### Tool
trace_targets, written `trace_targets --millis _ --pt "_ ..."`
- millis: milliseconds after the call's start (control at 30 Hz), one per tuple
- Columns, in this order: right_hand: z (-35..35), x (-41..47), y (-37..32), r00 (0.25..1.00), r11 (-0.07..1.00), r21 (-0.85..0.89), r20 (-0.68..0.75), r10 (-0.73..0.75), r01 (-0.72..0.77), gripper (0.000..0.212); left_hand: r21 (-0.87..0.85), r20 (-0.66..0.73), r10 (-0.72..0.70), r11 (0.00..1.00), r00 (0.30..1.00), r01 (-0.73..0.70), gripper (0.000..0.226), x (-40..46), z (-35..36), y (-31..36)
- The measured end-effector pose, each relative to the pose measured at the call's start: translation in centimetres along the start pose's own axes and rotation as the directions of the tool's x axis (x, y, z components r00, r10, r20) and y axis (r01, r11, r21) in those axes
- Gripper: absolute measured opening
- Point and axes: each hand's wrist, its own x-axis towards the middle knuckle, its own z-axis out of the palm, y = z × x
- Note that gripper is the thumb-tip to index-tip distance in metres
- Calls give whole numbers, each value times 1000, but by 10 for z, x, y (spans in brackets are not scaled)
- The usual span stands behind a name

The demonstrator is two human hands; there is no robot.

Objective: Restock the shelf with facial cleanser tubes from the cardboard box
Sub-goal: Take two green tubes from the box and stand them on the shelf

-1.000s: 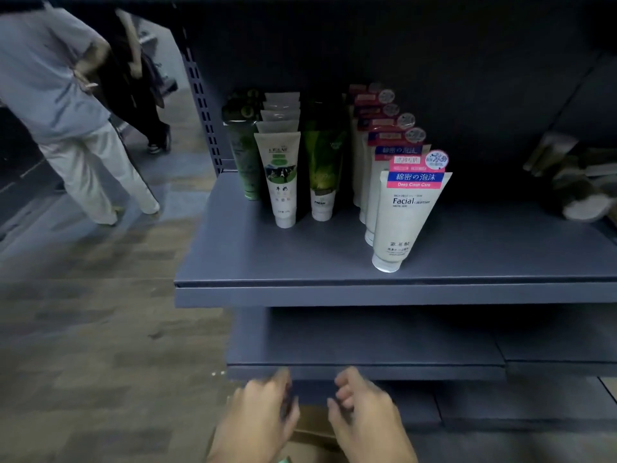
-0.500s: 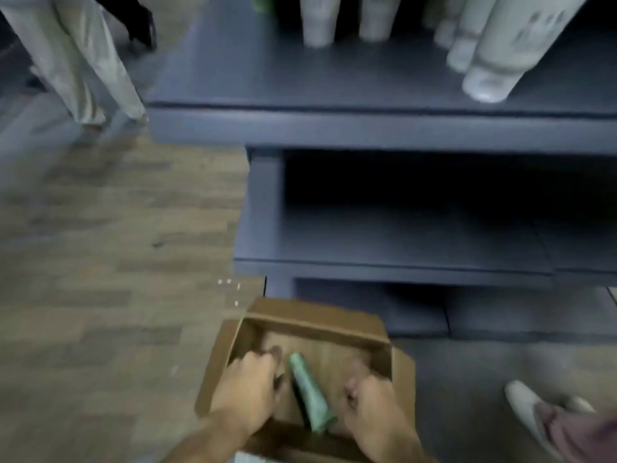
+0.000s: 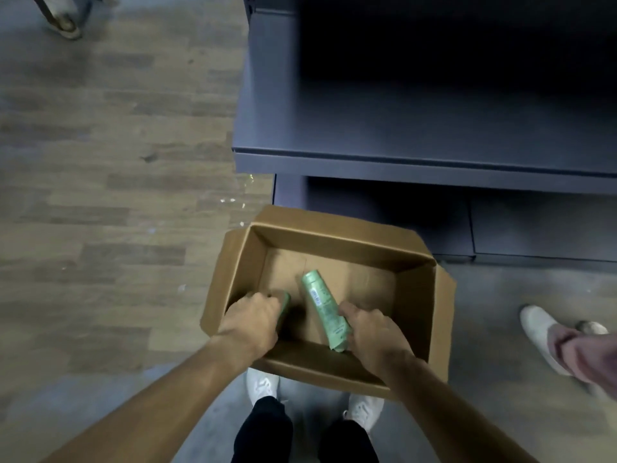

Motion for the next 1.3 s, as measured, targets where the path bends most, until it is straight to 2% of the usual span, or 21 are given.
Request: trace_targets --millis 67,167,233,433,533,667,800,867,1000,1033,1100,1167,1233,1300 --pt "10 15 4 994 980 -174 70 -85 96 66 102 41 6 995 999 -10 54 10 10 1" --pt "19 37 3 977 899 -385 122 -175 209 77 148 85 -31 989 996 18 63 21 19 5" --pt "27 47 3 971 872 -429 140 -192 234 86 151 103 -54 988 993 38 65 26 23 10" --pt "42 58 -1 977 892 -405 148 -154 202 109 62 154 -114 992 981 106 76 25 12 16" --pt "41 64 0 971 909 -359 185 -153 212 108 42 116 -73 997 991 68 73 21 0 11" --pt "32 68 11 968 917 -340 205 -143 207 102 -110 -83 -11 994 996 2 49 18 -14 7" --pt "29 68 28 956 835 -476 44 -289 274 86 -294 -214 -48 956 976 -17 30 19 -13 3" --pt "30 69 34 943 828 -491 -37 -330 270 80 -384 -250 -86 923 964 -17 29 21 -8 2" --pt "25 66 35 872 909 -269 -294 -391 318 57 -488 -326 -153 872 933 -27 32 19 1 -1" --pt "19 63 31 865 926 -185 -334 -375 330 50 -501 -349 -158 865 924 -41 31 17 0 -1" --pt "4 55 23 881 952 71 -404 -246 298 36 -511 -397 -164 857 903 -69 29 13 -5 -3" --pt "-13 45 16 893 919 307 -440 -92 246 20 -513 -445 -180 854 877 -85 29 8 -15 -4" --pt "-30 31 10 916 831 513 -400 10 214 21 -517 -479 -189 850 857 -101 29 2 -28 -4" --pt "-51 12 2 930 741 636 -365 46 213 25 -534 -495 -193 837 848 -121 29 -8 -46 -4"
